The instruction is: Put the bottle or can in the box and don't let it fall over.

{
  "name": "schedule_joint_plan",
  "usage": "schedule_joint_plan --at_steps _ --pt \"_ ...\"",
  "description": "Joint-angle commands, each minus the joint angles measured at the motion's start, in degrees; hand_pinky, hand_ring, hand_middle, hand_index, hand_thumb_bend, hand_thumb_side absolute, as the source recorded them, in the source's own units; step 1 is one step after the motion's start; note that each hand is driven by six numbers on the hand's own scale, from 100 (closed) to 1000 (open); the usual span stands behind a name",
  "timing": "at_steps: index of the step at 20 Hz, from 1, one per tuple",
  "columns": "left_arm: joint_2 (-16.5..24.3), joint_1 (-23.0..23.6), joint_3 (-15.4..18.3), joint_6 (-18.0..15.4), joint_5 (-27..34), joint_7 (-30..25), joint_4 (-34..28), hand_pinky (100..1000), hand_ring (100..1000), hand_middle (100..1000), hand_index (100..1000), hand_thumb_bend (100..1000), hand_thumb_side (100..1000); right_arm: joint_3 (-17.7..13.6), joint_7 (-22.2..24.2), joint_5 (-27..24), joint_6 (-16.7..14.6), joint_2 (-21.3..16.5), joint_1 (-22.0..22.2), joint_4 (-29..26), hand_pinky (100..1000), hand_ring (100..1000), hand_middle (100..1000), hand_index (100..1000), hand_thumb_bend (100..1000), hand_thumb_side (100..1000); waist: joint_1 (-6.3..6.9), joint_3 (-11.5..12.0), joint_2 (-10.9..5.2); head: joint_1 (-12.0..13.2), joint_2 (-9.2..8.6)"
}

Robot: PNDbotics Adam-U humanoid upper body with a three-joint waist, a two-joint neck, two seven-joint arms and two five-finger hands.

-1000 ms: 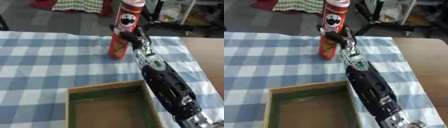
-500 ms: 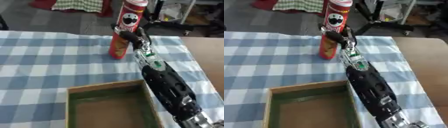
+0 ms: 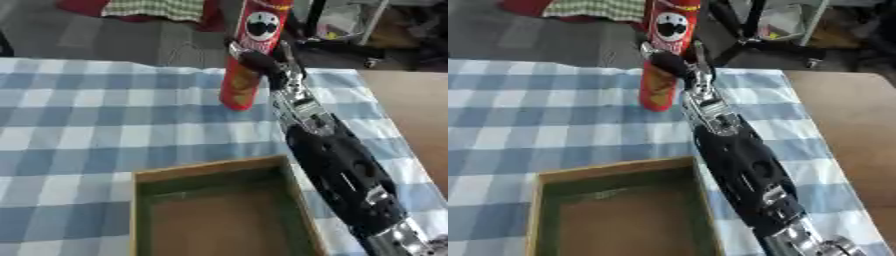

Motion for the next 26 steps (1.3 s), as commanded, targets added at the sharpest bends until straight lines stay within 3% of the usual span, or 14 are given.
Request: schedule_joint_plan --at_steps 1,6,16,21,26 --pt "1.06 0.04 0.41 -0.1 -0.36 -0.14 -1.02 1000 837 873 796 384 642 0.12 0.81 0.48 0.22 -1.98 -1.38 -2.97 817 549 475 365 251 100 0.52 -0.14 -2.41 0.11 0.43" --pt "1.25 0.37 0.52 -0.13 -0.24 -0.09 -0.9 1000 838 877 796 382 641 0.97 2.05 -0.84 1.45 -2.2 -1.57 -6.52 818 536 468 354 227 100 0.74 -0.97 -3.88 0.61 1.63" --pt "1.8 2.23 0.95 -0.19 0.07 0.3 -0.46 1000 840 878 797 376 638 4.6 3.35 -8.29 8.82 -2.02 -1.26 -18.49 823 540 473 360 218 100 1.5 -4.11 -8.71 2.58 6.19" --pt "2.54 3.79 1.29 -0.29 0.06 0.6 -0.16 1000 841 878 797 374 636 7.11 2.72 -12.49 11.24 -1.13 2.31 -26.34 819 538 474 358 222 100 1.47 -6.03 -11.65 3.52 9.43" --pt "3.05 4.82 1.49 -0.38 0.0 0.88 0.03 1000 841 877 797 374 633 10.12 3.02 -14.42 14.64 -0.52 6.66 -34.22 812 542 477 357 227 100 1.39 -7.08 -13.59 4.11 11.08"
